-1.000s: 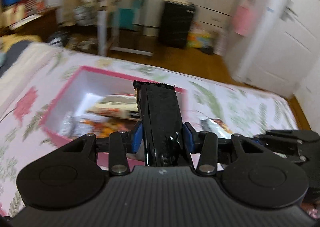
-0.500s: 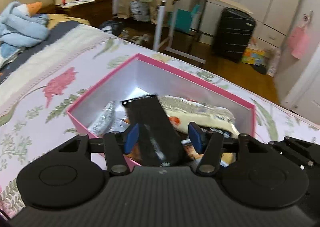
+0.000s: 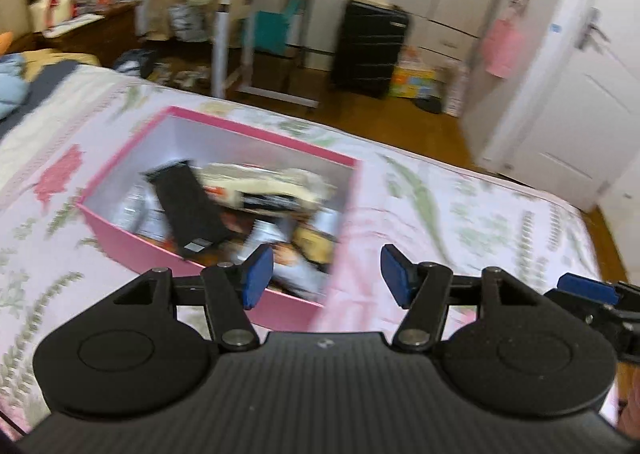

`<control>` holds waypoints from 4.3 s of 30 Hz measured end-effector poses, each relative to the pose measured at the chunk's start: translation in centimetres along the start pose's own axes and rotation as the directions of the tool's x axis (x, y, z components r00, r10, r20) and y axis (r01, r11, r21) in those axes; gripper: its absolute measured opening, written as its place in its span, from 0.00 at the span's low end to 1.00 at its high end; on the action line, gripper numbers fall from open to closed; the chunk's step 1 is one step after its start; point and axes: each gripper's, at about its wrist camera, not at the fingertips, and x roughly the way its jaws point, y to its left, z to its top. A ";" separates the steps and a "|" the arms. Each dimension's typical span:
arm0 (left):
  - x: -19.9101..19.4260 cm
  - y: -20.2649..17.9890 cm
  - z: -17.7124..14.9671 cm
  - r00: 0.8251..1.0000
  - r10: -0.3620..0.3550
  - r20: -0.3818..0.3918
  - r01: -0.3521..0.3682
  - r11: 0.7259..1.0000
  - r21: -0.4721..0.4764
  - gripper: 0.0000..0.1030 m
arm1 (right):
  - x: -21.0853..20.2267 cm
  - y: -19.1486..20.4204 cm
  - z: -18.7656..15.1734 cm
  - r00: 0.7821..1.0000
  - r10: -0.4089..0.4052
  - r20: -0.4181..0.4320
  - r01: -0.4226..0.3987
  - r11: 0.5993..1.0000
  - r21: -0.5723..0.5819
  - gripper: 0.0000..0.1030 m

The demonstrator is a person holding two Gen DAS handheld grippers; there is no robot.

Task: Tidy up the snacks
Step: 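Open the left tool to drop the black bar while the right tool releases the white bar, then move both tools to the last black snack pack on the cover, then close both tools on the black pack and lift it, then carry the black pack with both tools over the pink box, then open both tools to drop the black pack into the box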

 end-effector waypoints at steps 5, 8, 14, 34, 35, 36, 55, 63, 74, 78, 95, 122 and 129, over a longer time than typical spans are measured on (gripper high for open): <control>-0.7 -5.4 -2.1 0.990 -0.137 -0.025 0.138 0.990 0.038 0.55 | -6.2 -4.4 -2.8 0.992 -0.122 0.013 0.120 0.985 0.122 0.60; -0.7 -9.1 -3.4 0.981 -0.184 -0.056 0.188 0.978 0.091 0.53 | -8.7 -6.6 -4.3 0.981 -0.190 0.043 0.181 0.971 0.157 0.60; 0.6 -16.0 -5.6 0.940 -0.326 -0.104 0.340 0.925 0.170 0.52 | -11.2 -10.6 -8.3 0.932 -0.332 0.148 0.303 0.935 0.187 0.63; 16.1 -28.9 -13.3 0.844 -0.459 -0.279 0.486 0.873 0.036 0.37 | -3.6 -22.1 -15.7 0.869 -0.486 0.096 0.475 0.872 0.117 0.67; 16.5 -29.5 -13.4 0.841 -0.455 -0.292 0.490 0.870 0.056 0.37 | -3.4 -22.2 -15.7 0.862 -0.498 0.091 0.489 0.866 0.106 0.70; 17.1 -30.0 -13.6 0.834 -0.458 -0.307 0.498 0.865 0.064 0.37 | -3.1 -22.4 -15.6 0.851 -0.520 0.081 0.511 0.853 0.103 0.76; 20.7 -32.0 -15.6 0.754 -0.472 -0.457 0.555 0.830 0.058 0.38 | -1.0 -20.1 -16.7 0.855 -0.518 0.001 0.517 0.854 0.054 0.62; 17.5 -28.7 -14.6 0.750 -0.456 -0.479 0.545 0.837 0.057 0.38 | -2.4 -16.4 -17.0 0.897 -0.442 0.009 0.442 0.896 0.037 0.62; 12.3 -23.9 -12.5 0.794 -0.421 -0.439 0.500 0.863 0.076 0.38 | -2.8 -11.1 -14.2 0.928 -0.370 -0.046 0.367 0.928 -0.058 0.62; 10.1 -20.8 -12.1 0.811 -0.425 -0.401 0.486 0.872 0.058 0.38 | -3.1 -8.3 -13.3 0.933 -0.353 -0.069 0.345 0.933 -0.103 0.62; 0.6 -9.1 -7.4 0.930 -0.334 -0.156 0.337 0.941 -0.006 0.39 | -1.7 3.8 -7.3 0.975 -0.217 -0.052 0.182 0.910 -0.373 0.61; 6.9 9.8 3.1 0.998 -0.042 -0.053 0.018 0.924 -0.383 0.51 | 16.1 13.9 2.0 0.986 0.113 -0.125 -0.167 0.586 -0.793 0.70; 7.9 8.9 1.7 0.997 -0.035 -0.073 0.011 0.952 -0.307 0.51 | 14.7 11.7 1.4 0.987 0.073 -0.142 -0.153 0.685 -0.712 0.70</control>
